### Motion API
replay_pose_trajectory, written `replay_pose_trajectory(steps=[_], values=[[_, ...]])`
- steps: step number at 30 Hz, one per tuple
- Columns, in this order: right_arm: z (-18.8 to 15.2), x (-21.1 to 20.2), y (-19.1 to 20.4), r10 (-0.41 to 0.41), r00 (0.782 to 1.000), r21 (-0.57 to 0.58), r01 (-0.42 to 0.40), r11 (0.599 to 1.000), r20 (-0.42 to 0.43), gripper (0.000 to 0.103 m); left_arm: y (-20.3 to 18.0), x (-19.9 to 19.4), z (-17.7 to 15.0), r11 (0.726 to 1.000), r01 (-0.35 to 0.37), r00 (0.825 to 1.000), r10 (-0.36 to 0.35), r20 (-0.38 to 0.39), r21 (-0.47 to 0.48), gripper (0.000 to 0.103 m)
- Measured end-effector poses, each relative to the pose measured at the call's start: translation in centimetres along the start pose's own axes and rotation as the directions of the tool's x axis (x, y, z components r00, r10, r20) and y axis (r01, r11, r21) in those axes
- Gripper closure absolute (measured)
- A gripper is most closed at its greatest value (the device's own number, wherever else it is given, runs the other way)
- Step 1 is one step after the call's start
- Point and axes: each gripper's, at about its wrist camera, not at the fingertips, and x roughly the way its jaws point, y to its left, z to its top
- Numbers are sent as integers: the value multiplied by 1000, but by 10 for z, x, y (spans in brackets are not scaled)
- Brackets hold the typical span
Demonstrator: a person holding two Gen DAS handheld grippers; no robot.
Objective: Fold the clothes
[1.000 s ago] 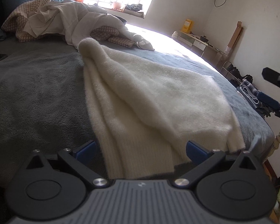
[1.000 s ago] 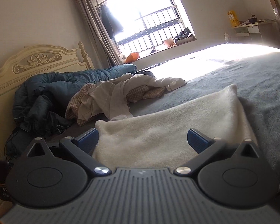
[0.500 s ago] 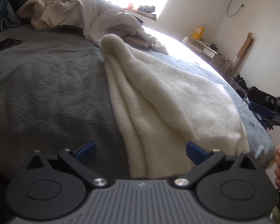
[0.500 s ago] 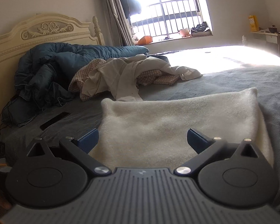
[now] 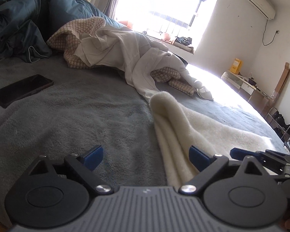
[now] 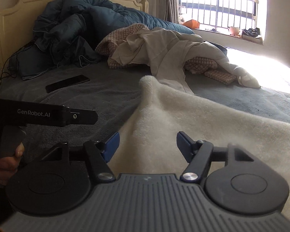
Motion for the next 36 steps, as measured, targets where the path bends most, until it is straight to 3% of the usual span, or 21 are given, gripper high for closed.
replay_pose_trajectory(steps=[4,7,9,11,20,29,33,36], values=[[10,39,8,-42,998,-101,37,994,-53,45,3,12,8,1000,12,1000,-12,14,17,11],[10,56,12,-95,992,-193,77,978,-83,59,5,23,10,999,29,1000,-29,-4,24,14],[12,52,10,-94,992,-202,77,976,-79,78,5,30,10,999,39,999,-39,-10,34,14],[15,44,7,-104,993,-205,89,975,-63,85,4,37,11,998,53,998,-52,-18,47,14],[40,18,-36,-105,994,-78,107,991,26,87,-10,93,32,991,127,991,-124,-53,53,14],[44,4,-66,-113,990,16,112,994,78,87,-10,157,40,997,55,994,-49,-101,56,13],[40,1,-78,-109,991,55,104,993,82,87,-4,137,36,991,135,991,-135,10,22,17],[37,-1,-90,-102,992,108,93,990,80,87,-3,115,34,970,235,963,-240,126,54,17]])
